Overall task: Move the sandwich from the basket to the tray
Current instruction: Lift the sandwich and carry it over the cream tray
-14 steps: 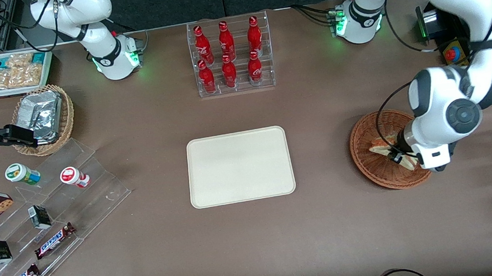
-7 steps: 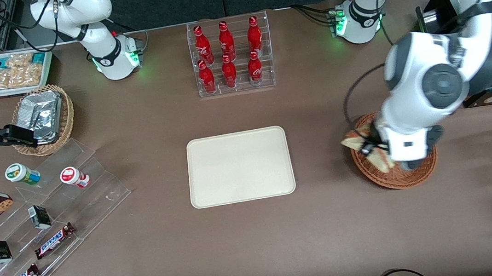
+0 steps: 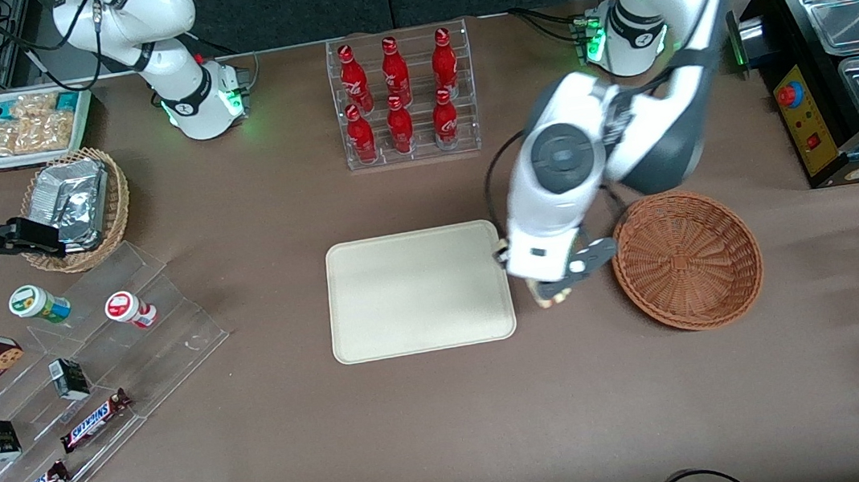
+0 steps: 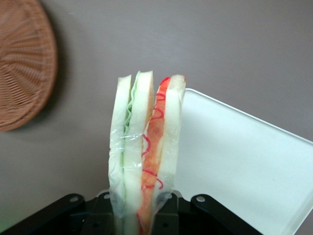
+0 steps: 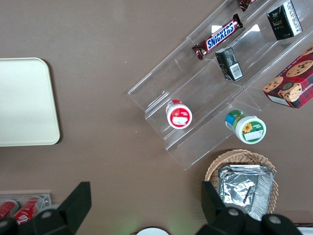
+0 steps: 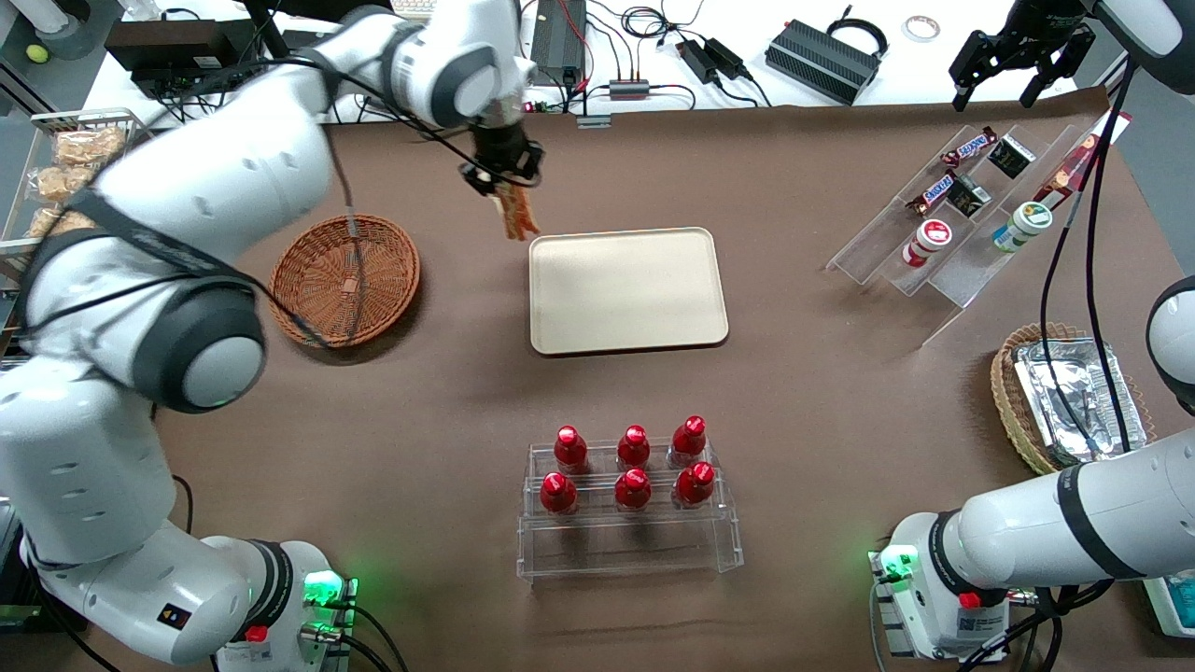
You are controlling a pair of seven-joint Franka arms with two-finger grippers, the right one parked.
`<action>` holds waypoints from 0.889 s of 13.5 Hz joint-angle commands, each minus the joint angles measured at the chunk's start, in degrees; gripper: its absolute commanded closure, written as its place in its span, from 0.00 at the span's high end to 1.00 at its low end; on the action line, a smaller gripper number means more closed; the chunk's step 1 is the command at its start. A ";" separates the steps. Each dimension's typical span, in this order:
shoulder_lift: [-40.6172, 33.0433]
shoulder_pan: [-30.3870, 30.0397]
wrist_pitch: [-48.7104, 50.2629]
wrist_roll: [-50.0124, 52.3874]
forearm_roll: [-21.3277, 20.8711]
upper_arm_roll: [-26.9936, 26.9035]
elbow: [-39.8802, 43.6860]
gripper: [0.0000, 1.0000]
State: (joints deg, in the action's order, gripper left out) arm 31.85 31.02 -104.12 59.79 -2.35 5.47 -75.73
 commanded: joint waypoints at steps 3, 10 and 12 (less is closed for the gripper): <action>11.28 7.90 -9.58 -0.20 -1.43 -0.81 8.40 0.13; 18.06 8.45 -10.85 -2.73 -1.60 4.28 9.63 0.13; 19.12 8.45 -10.58 -7.04 -1.60 4.29 9.54 0.12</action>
State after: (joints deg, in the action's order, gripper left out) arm 49.03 39.41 -116.14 55.81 -3.24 9.40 -68.69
